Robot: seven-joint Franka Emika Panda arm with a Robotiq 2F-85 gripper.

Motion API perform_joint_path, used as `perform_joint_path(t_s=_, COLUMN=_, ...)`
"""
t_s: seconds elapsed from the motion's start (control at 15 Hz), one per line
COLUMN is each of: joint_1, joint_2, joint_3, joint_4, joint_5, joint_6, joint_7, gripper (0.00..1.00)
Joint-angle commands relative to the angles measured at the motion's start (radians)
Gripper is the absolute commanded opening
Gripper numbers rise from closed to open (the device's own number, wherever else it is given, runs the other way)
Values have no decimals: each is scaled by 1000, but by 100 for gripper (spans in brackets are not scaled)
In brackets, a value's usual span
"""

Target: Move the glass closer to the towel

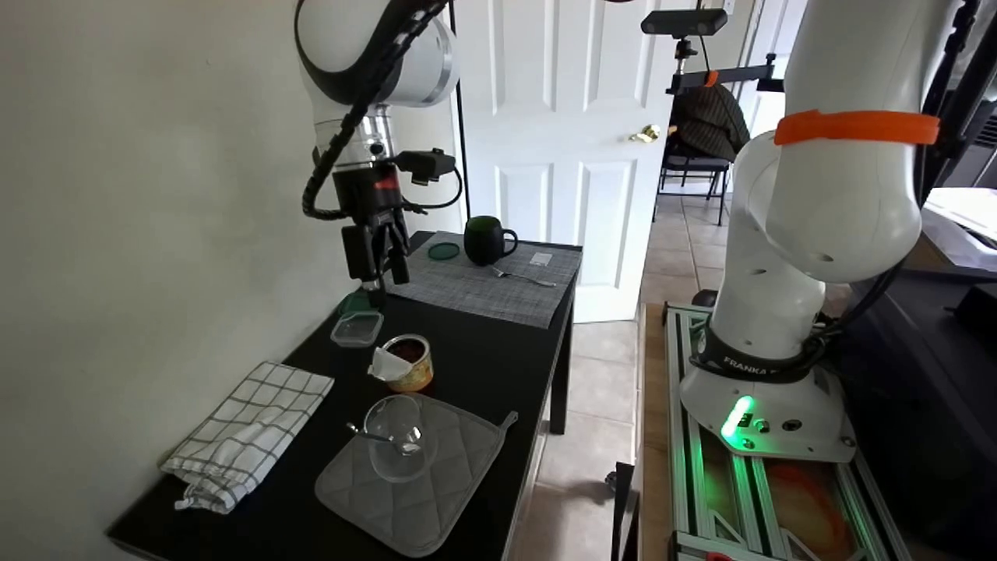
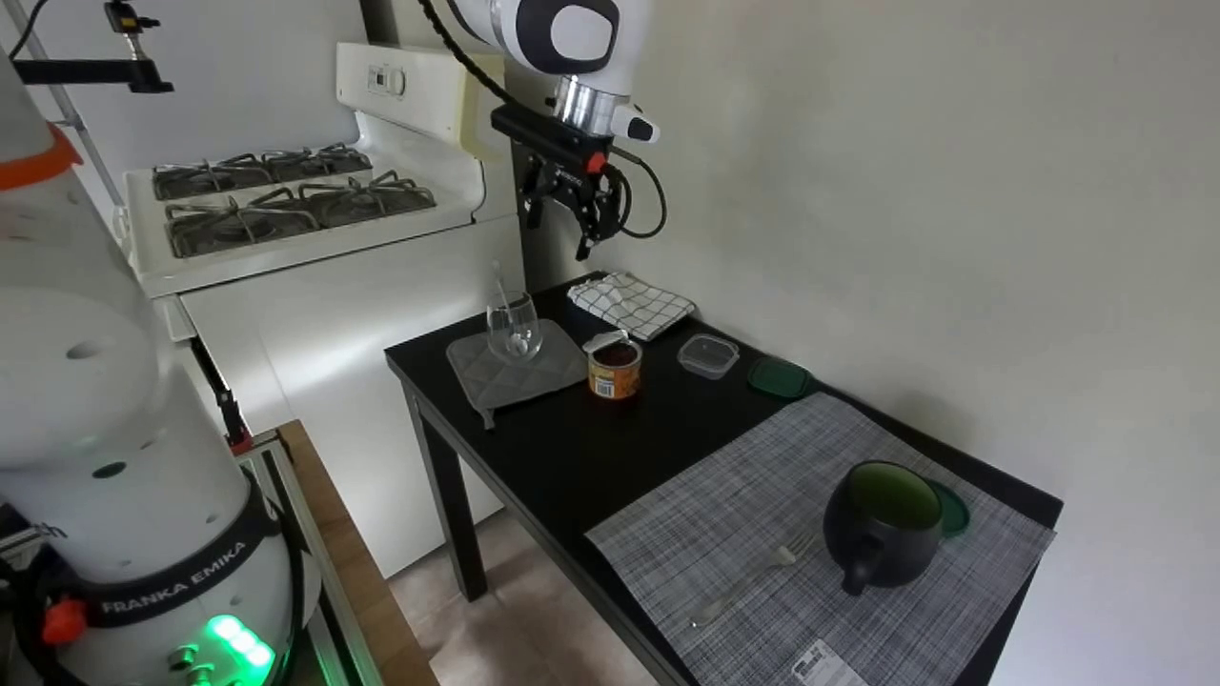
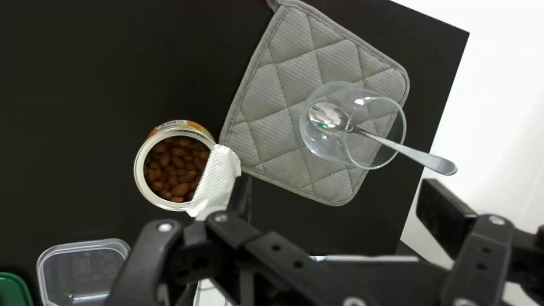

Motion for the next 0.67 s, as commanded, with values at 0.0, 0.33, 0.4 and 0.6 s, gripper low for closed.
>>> perform_joint_path(t_s=0.0, joint_1=-6, joint_2=-1, joint_3=6, joint_4=4, joint_5=2, joint_6=-6, joint_7=-7, gripper=100)
perform_joint_path(t_s=0.33, joint_1=28, joint_2=-15, joint_3=56, joint_4=-48, joint_5=-108, joint_6=56, joint_7=181, gripper=100)
perform_joint_path(t_s=0.4, joint_1=37, joint_2=-22, joint_3=72, joint_4=-62, joint_5=-146, joint_6=55, joint_7=235, gripper=100)
perform_joint_path(t_s=0.6, joint_1=62, joint_2=-7, joint_3=109, joint_4=-78, joint_5=-210, joint_6=49, joint_7=276, gripper=100)
